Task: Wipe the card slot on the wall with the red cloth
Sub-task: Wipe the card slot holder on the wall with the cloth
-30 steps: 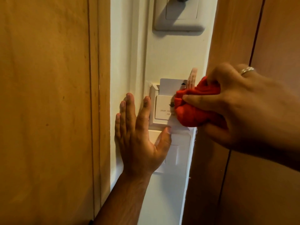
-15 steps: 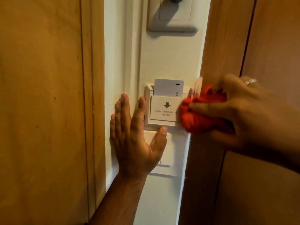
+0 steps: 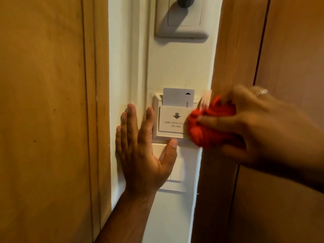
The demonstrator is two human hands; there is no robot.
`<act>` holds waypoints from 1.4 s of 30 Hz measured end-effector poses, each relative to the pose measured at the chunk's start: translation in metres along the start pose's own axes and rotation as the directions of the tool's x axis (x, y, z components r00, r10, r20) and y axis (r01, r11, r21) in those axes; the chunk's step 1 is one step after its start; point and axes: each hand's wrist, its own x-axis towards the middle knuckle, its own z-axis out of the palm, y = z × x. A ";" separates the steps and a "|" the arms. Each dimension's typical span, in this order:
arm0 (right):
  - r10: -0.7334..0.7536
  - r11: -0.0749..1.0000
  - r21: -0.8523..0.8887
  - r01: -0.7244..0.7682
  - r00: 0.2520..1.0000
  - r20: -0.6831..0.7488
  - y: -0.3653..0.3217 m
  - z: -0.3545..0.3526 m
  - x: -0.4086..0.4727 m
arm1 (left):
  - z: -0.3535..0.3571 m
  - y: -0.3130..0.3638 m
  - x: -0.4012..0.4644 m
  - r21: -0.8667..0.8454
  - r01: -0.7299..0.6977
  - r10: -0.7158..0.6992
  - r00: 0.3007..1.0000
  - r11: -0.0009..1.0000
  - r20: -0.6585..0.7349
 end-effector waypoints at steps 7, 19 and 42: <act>-0.028 0.999 -0.029 0.028 0.999 0.031 -0.004 -0.002 -0.001 | 0.000 -0.001 -0.001 0.006 0.002 -0.002 1.000 1.000 0.007; -0.018 0.999 -0.036 0.018 1.000 0.020 -0.010 0.003 -0.004 | 0.000 0.000 -0.001 0.008 0.003 -0.003 1.000 1.000 0.015; -0.063 0.996 -0.060 0.065 0.998 0.024 -0.008 0.000 -0.004 | -0.002 0.000 -0.001 0.002 -0.002 0.002 1.000 1.000 0.009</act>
